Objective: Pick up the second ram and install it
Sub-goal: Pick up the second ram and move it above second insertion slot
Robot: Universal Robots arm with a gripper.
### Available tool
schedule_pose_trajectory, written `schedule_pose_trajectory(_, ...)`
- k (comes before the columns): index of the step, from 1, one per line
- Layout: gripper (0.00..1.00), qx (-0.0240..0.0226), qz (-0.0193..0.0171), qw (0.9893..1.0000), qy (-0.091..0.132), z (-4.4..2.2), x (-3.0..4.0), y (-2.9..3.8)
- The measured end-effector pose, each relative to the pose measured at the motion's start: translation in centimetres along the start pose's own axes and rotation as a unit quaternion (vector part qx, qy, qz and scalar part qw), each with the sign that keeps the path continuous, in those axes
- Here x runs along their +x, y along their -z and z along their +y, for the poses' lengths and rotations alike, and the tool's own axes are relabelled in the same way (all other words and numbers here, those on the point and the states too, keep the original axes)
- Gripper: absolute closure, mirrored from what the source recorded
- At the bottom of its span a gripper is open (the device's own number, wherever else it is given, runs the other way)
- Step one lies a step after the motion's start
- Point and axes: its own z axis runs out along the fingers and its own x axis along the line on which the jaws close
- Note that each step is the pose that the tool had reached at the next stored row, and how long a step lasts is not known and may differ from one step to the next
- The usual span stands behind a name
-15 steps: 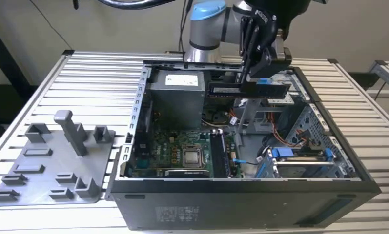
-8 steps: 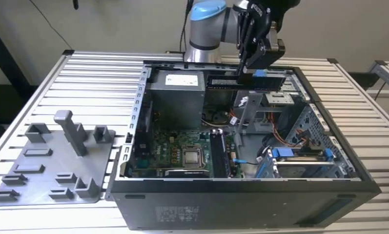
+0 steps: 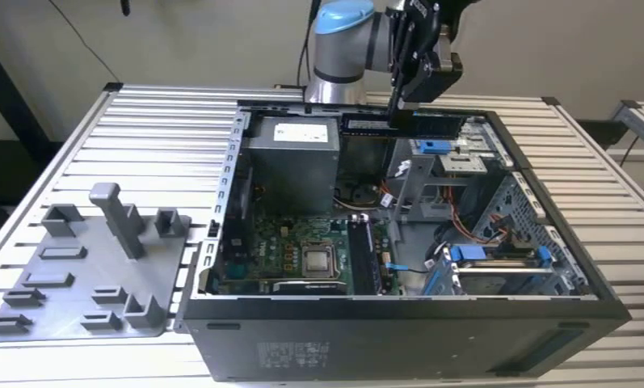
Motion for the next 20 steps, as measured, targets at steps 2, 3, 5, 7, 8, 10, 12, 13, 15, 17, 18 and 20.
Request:
schedule_pose_trajectory(2, 0.86, 0.0, -0.0001, 1.0, 0.0, -0.01, -0.41, 0.0)
schedule_pose_trajectory(3, 0.86, 0.0, -0.0001, 1.0, 0.0, -0.01, -0.62, 0.0)
schedule_pose_trajectory(5, 0.86, 0.0, -0.0001, 1.0, 0.0, -0.03, -0.98, 0.01)
schedule_pose_trajectory(7, 0.86, 0.0, -0.0001, 1.0, 0.0, -0.04, -1.36, 0.01)
schedule_pose_trajectory(8, 0.86, 0.0, 0.0, 1.0, 0.0, -0.04, -1.59, 0.02)
schedule_pose_trajectory(10, 0.86, 0.0, -0.0001, 1.0, 0.0, -0.06, -2.16, 0.01)
schedule_pose_trajectory(12, 0.86, 0.0001, 0.0, 1.0, 0.002, -0.07, -2.54, 0.0)
schedule_pose_trajectory(13, 0.86, 0.0001, 0.0001, 1.0, 0.006, -0.08, -2.59, 0.0)
schedule_pose_trajectory(15, 0.86, 0.0003, 0.0005, 0.9999, 0.016, -0.07, -2.69, -0.01)
schedule_pose_trajectory(17, 0.86, 0.0004, 0.0008, 0.9997, 0.025, -0.08, -2.85, -0.07)
schedule_pose_trajectory(18, 0.86, 0.0005, 0.0008, 0.9996, 0.027, -0.08, -2.88, -0.08)
schedule_pose_trajectory(20, 0.86, 0.0005, 0.001, 0.9996, 0.027, -0.08, -2.97, -0.09)
